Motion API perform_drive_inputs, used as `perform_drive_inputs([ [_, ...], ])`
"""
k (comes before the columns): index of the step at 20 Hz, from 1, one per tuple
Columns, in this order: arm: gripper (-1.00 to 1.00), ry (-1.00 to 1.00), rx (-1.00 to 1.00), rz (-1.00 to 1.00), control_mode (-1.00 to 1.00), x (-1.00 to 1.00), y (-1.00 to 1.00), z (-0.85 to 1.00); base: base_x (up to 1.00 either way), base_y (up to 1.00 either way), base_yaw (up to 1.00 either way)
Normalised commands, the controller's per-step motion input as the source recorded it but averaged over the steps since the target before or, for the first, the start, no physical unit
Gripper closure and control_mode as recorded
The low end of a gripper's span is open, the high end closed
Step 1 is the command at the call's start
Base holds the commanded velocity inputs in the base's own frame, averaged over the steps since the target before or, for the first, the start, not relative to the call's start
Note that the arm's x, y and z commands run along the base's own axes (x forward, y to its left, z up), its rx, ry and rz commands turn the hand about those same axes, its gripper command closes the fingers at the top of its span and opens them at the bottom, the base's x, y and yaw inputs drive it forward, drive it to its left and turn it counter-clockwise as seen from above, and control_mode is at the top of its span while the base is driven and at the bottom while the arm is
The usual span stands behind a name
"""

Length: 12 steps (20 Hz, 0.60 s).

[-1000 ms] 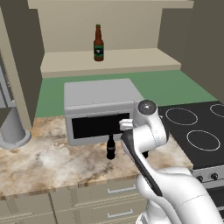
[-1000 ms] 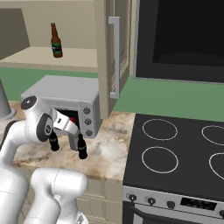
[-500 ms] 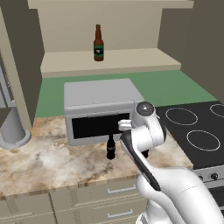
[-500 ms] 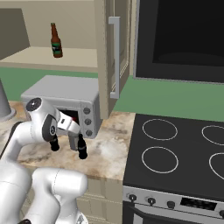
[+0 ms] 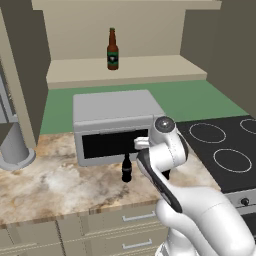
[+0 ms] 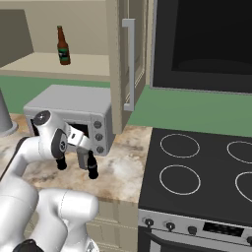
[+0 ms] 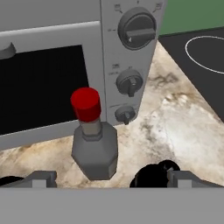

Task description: Sort all alcoholic drinks to one cabinet, and non-alcoholic drinks to the other.

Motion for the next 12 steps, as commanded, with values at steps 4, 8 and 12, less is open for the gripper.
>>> perform_drive_inputs([
  [4,-1.0,0.0,0.0,0.02,-1.0,0.13,0.0,-0.08,0.0,0.0,0.0],
  [8,-1.0,0.0,0.0,0.02,-1.0,0.14,0.0,-0.05,0.0,0.0,0.0],
  [12,-1.0,0.0,0.0,0.01,-1.0,0.12,0.0,-0.02,0.0,0.0,0.0],
])
